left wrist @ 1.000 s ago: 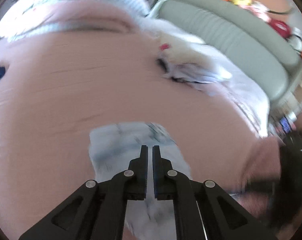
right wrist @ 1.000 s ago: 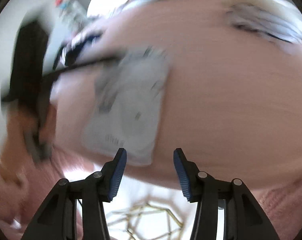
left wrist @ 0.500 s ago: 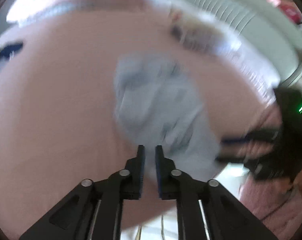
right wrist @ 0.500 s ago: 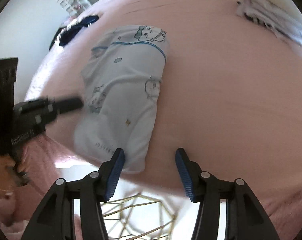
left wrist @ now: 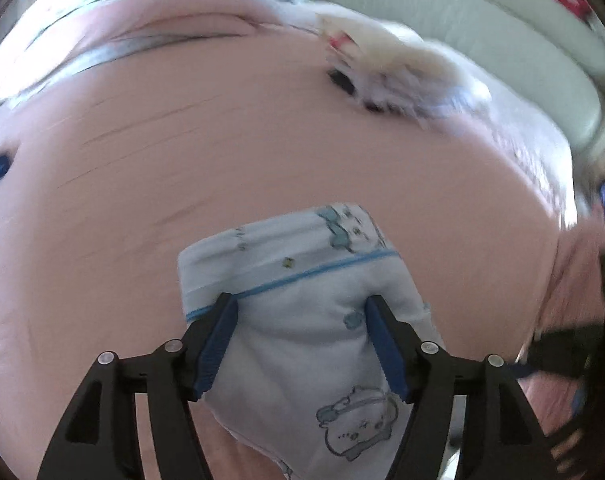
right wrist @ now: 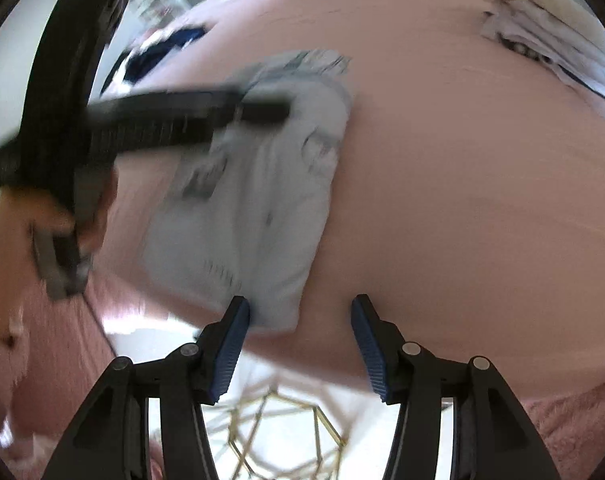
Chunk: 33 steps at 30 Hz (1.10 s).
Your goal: Fold clothes
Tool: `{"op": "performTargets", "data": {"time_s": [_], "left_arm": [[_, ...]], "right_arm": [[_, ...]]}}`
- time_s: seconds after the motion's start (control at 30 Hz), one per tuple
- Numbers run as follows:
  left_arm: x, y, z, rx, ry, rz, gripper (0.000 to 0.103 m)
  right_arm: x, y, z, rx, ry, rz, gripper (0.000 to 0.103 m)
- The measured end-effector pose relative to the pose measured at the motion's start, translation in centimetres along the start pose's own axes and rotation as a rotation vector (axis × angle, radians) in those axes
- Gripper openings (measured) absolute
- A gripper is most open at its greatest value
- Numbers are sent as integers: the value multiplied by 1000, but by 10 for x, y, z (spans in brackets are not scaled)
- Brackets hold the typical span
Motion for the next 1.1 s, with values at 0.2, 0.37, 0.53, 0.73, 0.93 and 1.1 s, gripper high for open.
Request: {"op": "performTargets", "data": {"time_s": [0.2, 0.37, 0.53, 0.73, 0.93, 1.1], "left_arm": [[-23, -25, 1, -73, -45, 32, 64], [9, -62, 5, -47, 55, -67, 65], [4, -71, -7, -73, 40, -164, 65], [-10, -37, -2, -147, 3, -1, 64], [20, -40, 3, -110, 105, -33, 65], [-2, -67, -7, -55, 74, -166, 70]], "right_arm": [[-50, 39, 48, 82, -74, 176, 52], [2, 90, 74, 65, 21, 90, 52], [10, 96, 76, 45, 29, 140, 55], [-18, 95, 91, 173, -12, 239, 55], [4, 95, 93, 102, -32, 168, 55], [9, 98, 102, 163, 14, 177, 56]]}}
Point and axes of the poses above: each gripper's, at about its wrist camera, not at the fingertips, and x roughly the way its jaws point, z to its right, y to its top, the point moved 2 cm from there along x, roughly the way its jaws point, and after that the axes turned 13 degrees about -x, right-handed, at the moved point
